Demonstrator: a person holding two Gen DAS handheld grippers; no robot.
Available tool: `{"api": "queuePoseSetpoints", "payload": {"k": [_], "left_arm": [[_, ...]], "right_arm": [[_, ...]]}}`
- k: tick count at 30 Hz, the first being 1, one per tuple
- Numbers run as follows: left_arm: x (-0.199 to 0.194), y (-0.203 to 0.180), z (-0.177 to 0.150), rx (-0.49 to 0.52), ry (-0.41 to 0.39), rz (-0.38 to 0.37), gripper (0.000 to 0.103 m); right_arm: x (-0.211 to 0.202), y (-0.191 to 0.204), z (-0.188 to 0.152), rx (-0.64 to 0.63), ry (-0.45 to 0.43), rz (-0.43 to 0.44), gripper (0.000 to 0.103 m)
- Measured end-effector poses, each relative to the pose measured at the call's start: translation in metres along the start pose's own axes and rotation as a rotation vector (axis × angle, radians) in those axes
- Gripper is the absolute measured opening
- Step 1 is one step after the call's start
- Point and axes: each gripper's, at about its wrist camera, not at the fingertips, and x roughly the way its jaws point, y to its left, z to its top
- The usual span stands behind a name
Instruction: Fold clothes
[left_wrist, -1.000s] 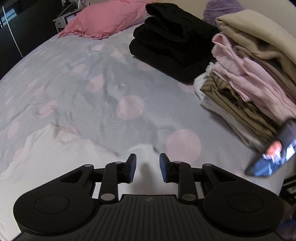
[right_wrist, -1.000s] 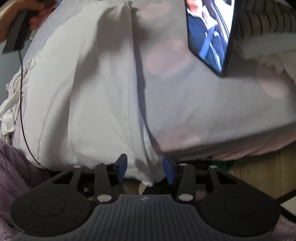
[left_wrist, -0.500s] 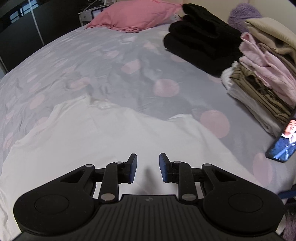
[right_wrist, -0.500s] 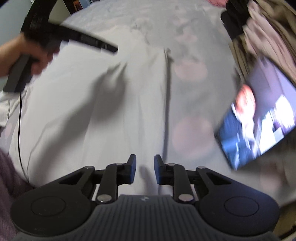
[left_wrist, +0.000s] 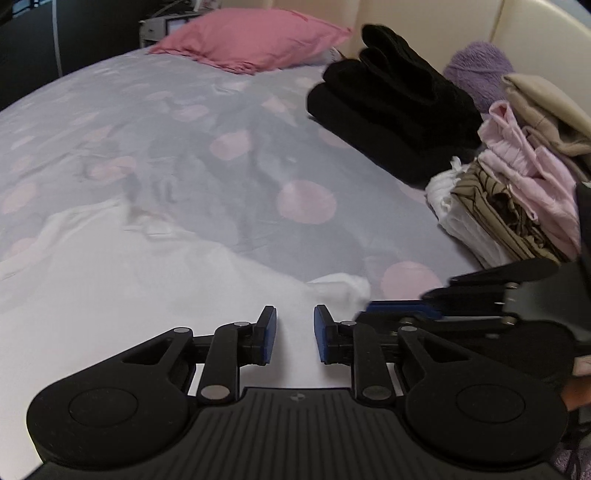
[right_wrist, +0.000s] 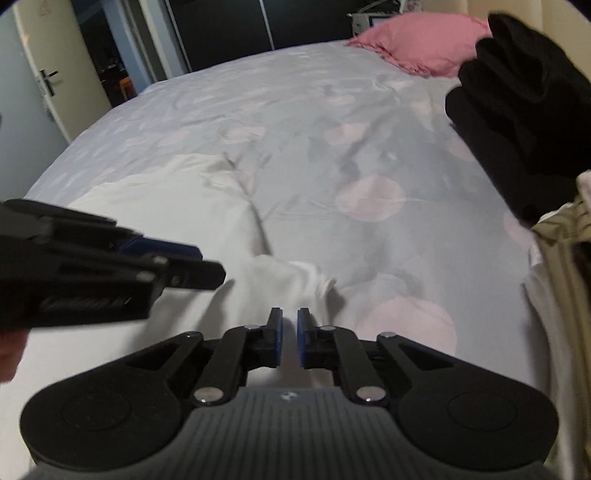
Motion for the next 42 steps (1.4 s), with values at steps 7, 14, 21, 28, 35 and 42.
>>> {"api": "queuePoseSetpoints", "payload": {"k": [7, 14, 21, 28, 35, 42], "left_arm": [[0.043, 0.009, -0.001, -0.037, 0.038, 0.033, 0.02], [0.024, 0.01, -0.005, -0.041, -0.001, 0.041, 0.02], [-0.036, 0.009, -0.032, -0.022, -0.036, 0.102, 0.02], [-0.108, -0.003, -0.083, -0.045, -0.063, 0.135, 0.02], [-0.17, -0.017, -0.14, -0.055, -0.077, 0.228, 0.023], [-0.225, 0.017, -0.182, -0.136, -0.027, 0.348, 0.024]], "right_arm": [[0.02, -0.008, 0.002, 0.004, 0.013, -0.017, 0.0], [0.011, -0.008, 0.007, 0.016, 0.008, -0.019, 0.004], [-0.03, 0.009, -0.005, -0.026, 0.036, -0.038, 0.01], [-0.074, 0.056, -0.049, -0.085, 0.127, 0.048, 0.029], [-0.11, 0.092, -0.105, -0.155, 0.175, 0.119, 0.034], [-0.118, 0.117, -0.123, -0.211, 0.218, 0.132, 0.036]]}}
